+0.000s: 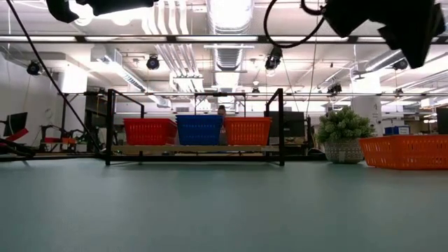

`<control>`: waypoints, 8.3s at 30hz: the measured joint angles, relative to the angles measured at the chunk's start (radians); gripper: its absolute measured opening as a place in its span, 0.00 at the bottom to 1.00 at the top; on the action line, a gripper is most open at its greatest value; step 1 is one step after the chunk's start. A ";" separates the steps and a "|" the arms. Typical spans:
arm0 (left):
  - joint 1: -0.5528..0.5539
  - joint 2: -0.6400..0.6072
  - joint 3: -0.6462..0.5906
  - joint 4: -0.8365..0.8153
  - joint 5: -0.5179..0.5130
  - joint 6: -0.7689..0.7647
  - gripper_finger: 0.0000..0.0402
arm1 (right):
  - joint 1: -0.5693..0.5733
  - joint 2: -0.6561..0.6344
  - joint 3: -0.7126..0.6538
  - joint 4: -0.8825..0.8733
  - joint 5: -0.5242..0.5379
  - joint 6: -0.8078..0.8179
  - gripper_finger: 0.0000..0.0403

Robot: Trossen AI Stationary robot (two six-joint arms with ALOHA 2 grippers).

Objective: Stack baskets on shelf by color
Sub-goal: Stack the red bin on top of the red bin on the shelf

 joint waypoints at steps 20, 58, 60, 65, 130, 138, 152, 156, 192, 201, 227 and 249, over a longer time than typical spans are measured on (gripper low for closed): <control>0.000 0.001 0.001 -0.002 0.000 -0.008 0.26 | 0.265 0.095 -0.055 -0.135 -0.043 0.445 0.52; 0.000 0.012 0.001 0.055 0.005 -0.277 0.26 | 0.087 0.126 0.034 0.564 0.636 -0.820 0.51; 0.000 0.028 0.001 0.055 0.006 -0.331 0.26 | 0.104 0.117 0.000 0.603 0.678 -0.886 0.51; 0.000 0.124 0.000 0.149 0.010 -0.401 0.26 | 0.124 0.089 -0.128 0.769 0.737 -1.050 0.51; -0.001 1.194 0.854 0.000 0.233 -0.812 0.26 | 0.156 -0.435 -0.972 1.981 0.406 -1.365 0.16; 0.026 1.223 0.851 0.007 0.289 -0.814 0.26 | 0.156 -0.435 -0.970 1.979 0.423 -1.373 0.16; 0.032 1.253 0.835 0.050 0.307 -0.818 0.20 | 0.156 -0.433 -0.969 1.940 0.504 -1.388 0.16; 0.032 1.253 0.837 0.044 0.307 -0.780 0.04 | 0.156 -0.433 -0.969 1.919 0.506 -1.388 0.16; 0.498 0.060 0.185 -0.507 0.238 -0.281 0.00 | 0.141 -0.527 -0.970 1.904 0.518 -1.528 0.16; 0.828 0.055 0.143 -0.507 0.468 -0.211 0.00 | 0.140 -0.526 -0.970 1.899 0.527 -1.563 0.16; 0.975 0.174 0.143 -0.514 0.558 -0.081 0.00 | 0.131 -0.526 -0.970 1.883 0.528 -1.562 0.16; 0.960 0.158 0.181 -0.525 0.556 -0.107 0.17 | 0.131 -0.526 -0.970 1.880 0.528 -1.562 0.16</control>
